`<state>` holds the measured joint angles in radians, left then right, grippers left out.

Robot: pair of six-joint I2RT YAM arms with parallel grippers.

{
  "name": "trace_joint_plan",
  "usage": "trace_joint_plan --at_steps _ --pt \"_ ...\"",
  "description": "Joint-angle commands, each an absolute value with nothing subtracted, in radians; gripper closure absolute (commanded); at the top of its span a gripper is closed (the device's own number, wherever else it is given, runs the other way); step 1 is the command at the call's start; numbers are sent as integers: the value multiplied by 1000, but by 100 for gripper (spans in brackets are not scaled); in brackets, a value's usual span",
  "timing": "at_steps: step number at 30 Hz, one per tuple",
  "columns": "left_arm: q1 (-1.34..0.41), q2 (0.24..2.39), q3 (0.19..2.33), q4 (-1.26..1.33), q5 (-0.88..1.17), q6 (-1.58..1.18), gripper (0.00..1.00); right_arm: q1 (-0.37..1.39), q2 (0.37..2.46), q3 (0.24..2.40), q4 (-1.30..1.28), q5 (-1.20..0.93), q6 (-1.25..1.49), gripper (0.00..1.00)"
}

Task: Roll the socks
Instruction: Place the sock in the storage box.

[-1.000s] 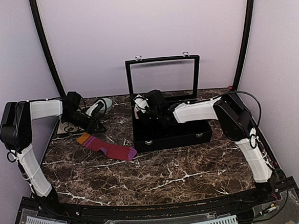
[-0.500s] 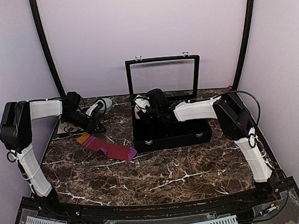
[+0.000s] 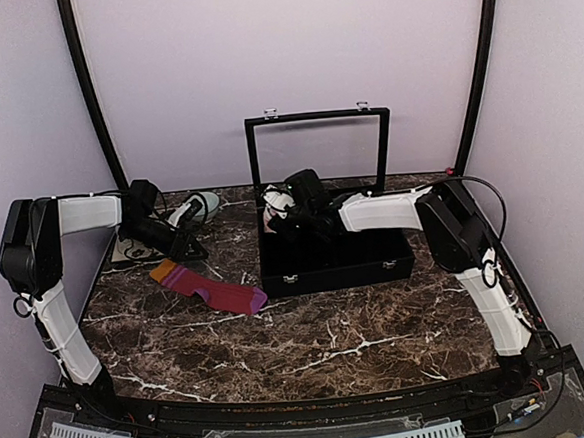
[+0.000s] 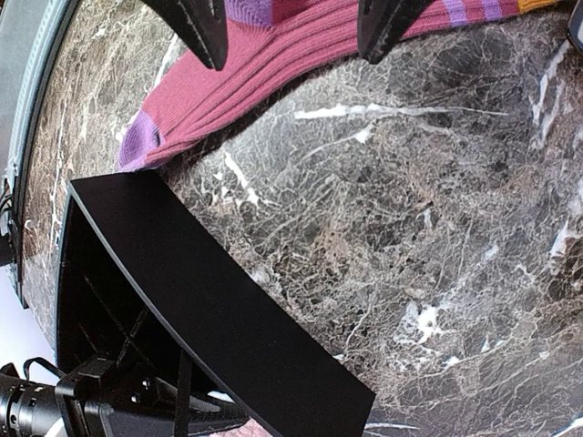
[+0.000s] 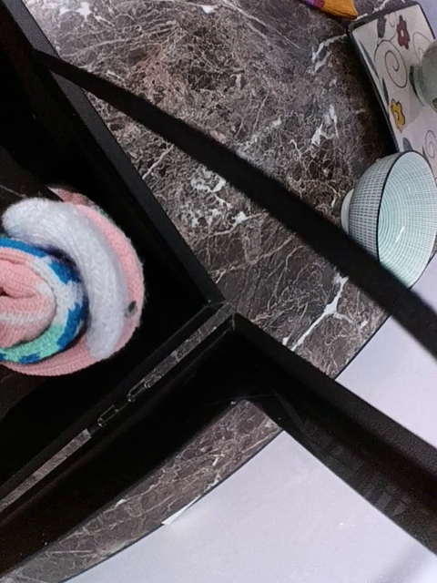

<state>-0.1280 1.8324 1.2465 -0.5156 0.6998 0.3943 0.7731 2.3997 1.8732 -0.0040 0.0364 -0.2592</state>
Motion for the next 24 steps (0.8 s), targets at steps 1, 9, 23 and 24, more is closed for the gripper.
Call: trace_joint_plan --at_steps 1,9,23,24 --pt "-121 1796 1260 -546 721 397 49 760 2354 1853 -56 -6 -255 58" --pt "-113 1789 1262 -553 724 403 49 758 2330 1881 -101 -50 -271 49" --pt "-108 1795 1272 -560 733 405 50 733 2286 1911 -170 -74 -276 48" --pt "-108 1795 1273 -560 732 406 50 733 2295 1921 -182 -76 -277 48"
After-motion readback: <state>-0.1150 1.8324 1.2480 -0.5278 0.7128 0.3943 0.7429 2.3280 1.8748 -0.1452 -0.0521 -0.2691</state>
